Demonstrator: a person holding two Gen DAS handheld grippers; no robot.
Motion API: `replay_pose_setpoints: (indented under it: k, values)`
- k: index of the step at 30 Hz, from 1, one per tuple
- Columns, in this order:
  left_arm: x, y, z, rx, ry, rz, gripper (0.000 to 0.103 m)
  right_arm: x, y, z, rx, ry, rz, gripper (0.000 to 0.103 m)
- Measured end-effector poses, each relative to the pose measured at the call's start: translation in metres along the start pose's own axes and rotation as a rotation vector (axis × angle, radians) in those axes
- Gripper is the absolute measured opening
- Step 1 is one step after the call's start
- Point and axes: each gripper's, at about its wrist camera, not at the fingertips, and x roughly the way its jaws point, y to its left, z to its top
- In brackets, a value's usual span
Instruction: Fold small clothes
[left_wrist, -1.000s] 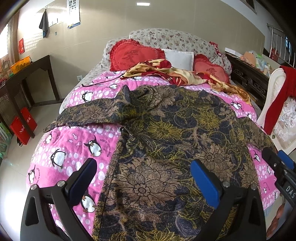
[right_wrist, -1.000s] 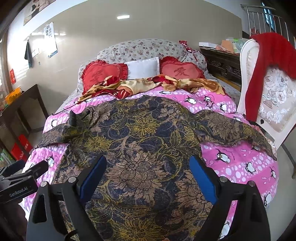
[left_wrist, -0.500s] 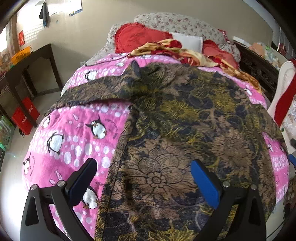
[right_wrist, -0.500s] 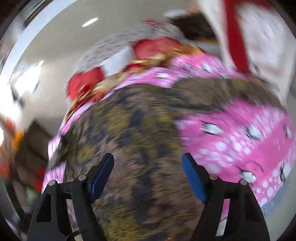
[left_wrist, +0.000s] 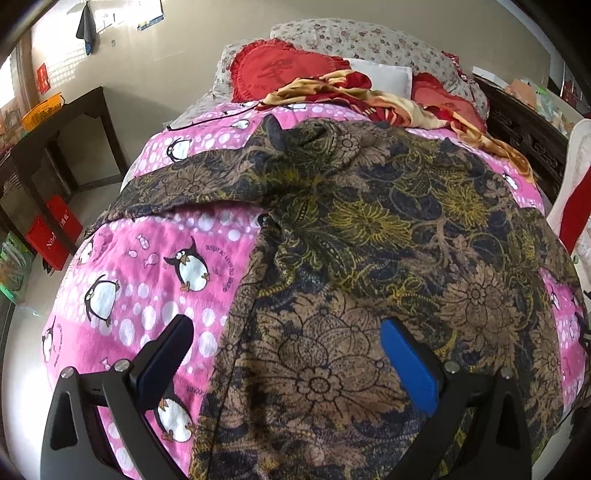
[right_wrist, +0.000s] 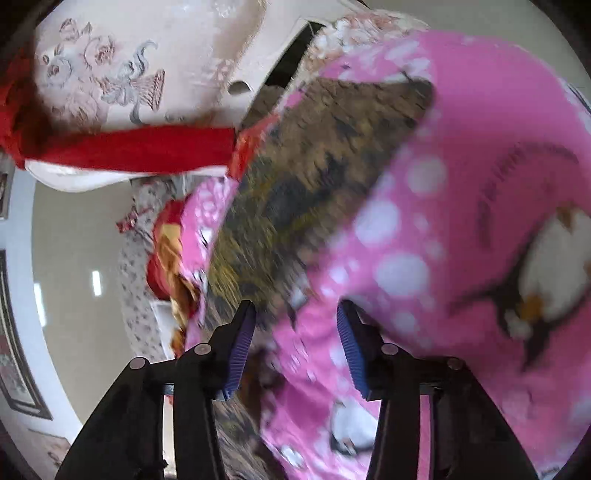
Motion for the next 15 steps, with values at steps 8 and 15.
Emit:
replay_pose_setpoints:
  k: [8,15]
  values:
    - [0.011,0.002,0.002,-0.002,0.017,-0.004,0.103,0.003,0.010,0.018,0.015,-0.103,0.008,0.023]
    - [0.012,0.028,0.001,-0.050,0.007,-0.013,0.103,0.002,0.082,0.004,-0.337,-0.184,-0.271,0.000]
